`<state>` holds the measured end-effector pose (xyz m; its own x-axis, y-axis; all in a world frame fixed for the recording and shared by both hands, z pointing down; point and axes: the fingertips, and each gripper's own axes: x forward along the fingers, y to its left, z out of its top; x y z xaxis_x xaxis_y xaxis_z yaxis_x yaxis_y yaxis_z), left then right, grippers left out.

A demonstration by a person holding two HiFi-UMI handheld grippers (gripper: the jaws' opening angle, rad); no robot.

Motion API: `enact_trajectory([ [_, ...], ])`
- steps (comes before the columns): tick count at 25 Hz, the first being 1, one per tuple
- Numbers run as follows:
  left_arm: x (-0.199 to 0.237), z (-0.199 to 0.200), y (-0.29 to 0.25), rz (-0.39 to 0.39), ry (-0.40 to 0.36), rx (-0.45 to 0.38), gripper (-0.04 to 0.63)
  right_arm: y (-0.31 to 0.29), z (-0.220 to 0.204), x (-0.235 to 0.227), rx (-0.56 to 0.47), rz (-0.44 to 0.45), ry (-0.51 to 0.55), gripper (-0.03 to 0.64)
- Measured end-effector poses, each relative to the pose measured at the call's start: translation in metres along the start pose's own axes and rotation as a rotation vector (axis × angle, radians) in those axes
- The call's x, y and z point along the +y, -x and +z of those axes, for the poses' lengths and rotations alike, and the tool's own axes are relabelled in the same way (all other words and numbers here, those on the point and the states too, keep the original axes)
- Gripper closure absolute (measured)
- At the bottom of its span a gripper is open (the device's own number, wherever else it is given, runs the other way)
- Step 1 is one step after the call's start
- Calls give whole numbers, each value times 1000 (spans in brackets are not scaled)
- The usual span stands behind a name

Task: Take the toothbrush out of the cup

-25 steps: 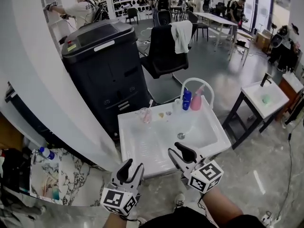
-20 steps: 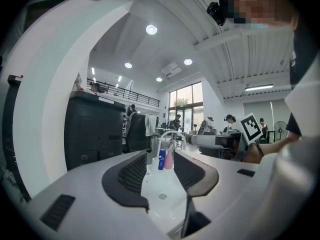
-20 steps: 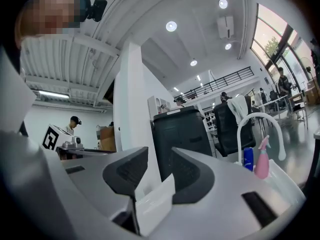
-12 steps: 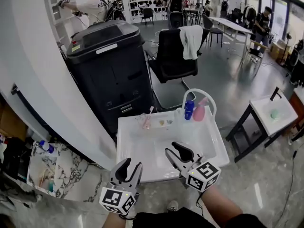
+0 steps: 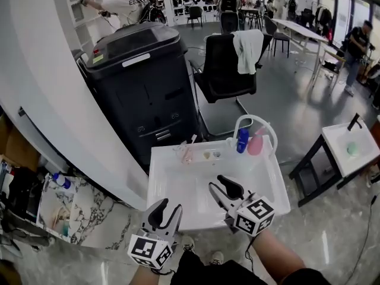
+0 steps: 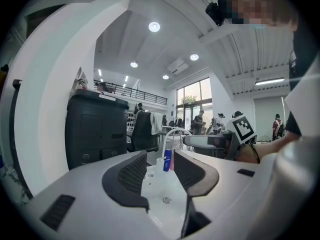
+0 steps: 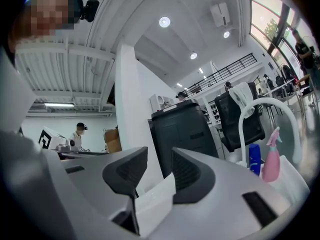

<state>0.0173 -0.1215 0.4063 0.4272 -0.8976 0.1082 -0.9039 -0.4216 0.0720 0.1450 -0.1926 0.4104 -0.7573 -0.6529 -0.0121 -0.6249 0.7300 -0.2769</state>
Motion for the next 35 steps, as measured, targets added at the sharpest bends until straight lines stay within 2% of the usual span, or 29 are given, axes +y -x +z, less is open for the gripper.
enact_trajectory([
  [9,16,-6,-31,-10,6,-8,420,-34,-1,-24,11,-2,2,464],
  [18,48,-5,-65,-50,33,-5,420,-81,-12,-55,31,-43,-61,457],
  [35,116,-34,-122,-148,59,66,420,-193,-76,-131,135,-166,-187,456],
])
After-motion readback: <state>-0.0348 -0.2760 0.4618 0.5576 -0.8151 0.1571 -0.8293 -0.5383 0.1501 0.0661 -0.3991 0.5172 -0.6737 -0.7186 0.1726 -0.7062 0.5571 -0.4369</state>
